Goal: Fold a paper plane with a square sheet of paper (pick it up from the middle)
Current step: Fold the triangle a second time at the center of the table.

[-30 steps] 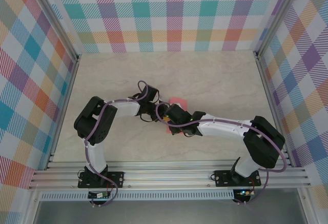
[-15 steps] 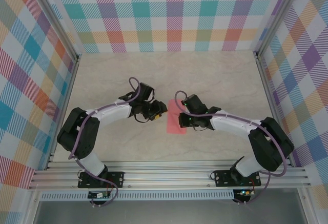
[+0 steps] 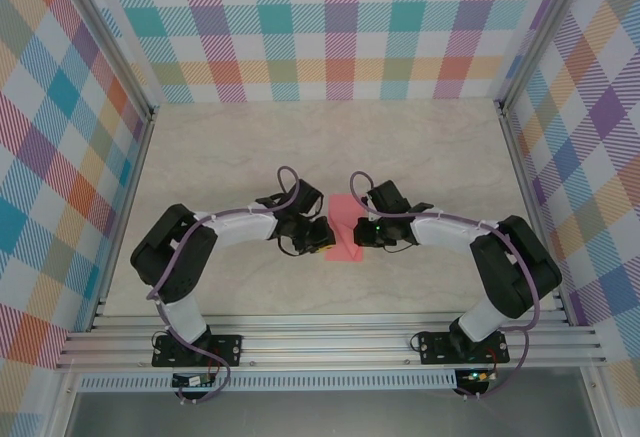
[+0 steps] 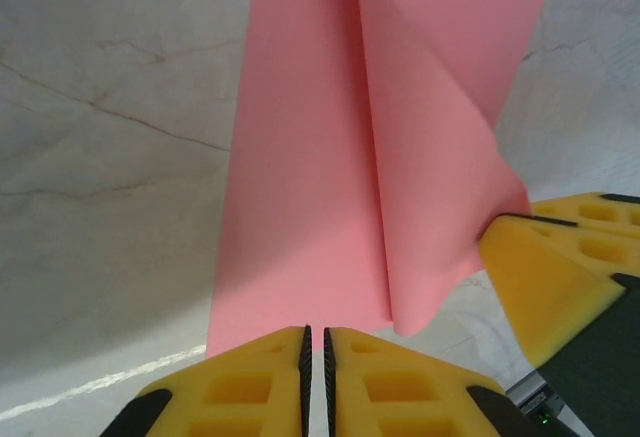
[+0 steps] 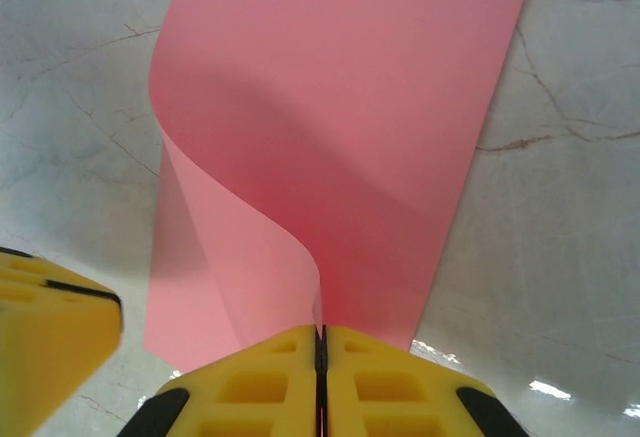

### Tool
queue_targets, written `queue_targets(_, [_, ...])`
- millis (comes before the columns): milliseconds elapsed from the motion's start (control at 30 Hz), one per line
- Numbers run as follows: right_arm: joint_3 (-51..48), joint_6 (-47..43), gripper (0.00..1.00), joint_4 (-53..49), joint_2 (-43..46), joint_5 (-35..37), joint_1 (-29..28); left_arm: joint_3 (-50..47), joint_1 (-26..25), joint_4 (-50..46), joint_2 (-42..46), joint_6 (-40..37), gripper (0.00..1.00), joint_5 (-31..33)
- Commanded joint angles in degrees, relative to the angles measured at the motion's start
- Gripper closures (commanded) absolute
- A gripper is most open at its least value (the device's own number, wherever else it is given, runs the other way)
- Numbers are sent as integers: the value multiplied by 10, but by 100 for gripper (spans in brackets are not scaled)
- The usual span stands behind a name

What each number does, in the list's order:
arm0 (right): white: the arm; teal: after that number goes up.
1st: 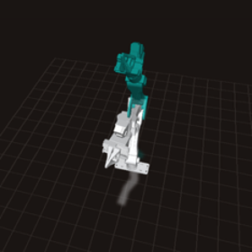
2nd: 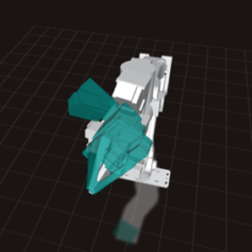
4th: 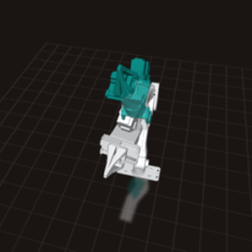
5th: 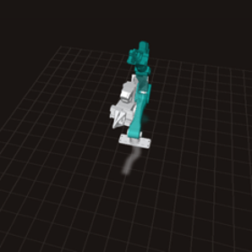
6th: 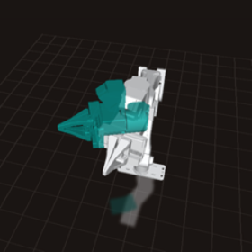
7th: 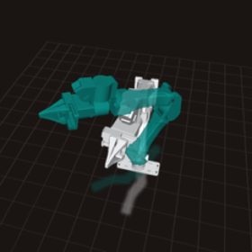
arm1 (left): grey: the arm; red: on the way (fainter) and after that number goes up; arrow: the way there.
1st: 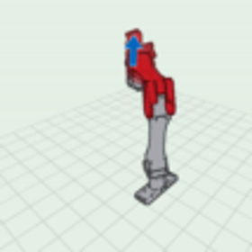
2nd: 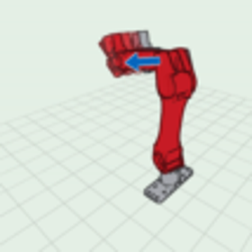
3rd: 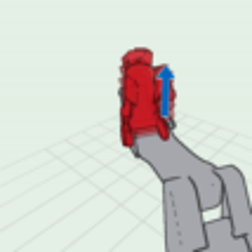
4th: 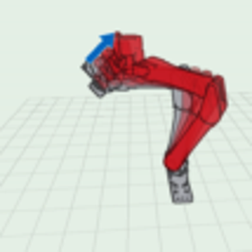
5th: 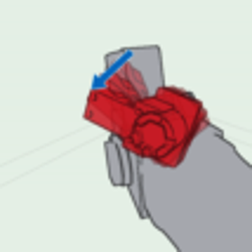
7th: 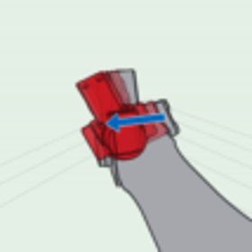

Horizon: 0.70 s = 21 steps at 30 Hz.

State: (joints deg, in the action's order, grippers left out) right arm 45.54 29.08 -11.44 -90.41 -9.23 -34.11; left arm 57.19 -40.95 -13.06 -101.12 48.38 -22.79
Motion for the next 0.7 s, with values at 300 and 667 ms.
queue_targets(300, [47,-38,90,-44,-18,9,3,27,-31,-55,-51,-5,95,53])
queue_targets(667, [79,-66,88,-60,-37,-41,3,34,-29,-130,-30,-32,97,145])
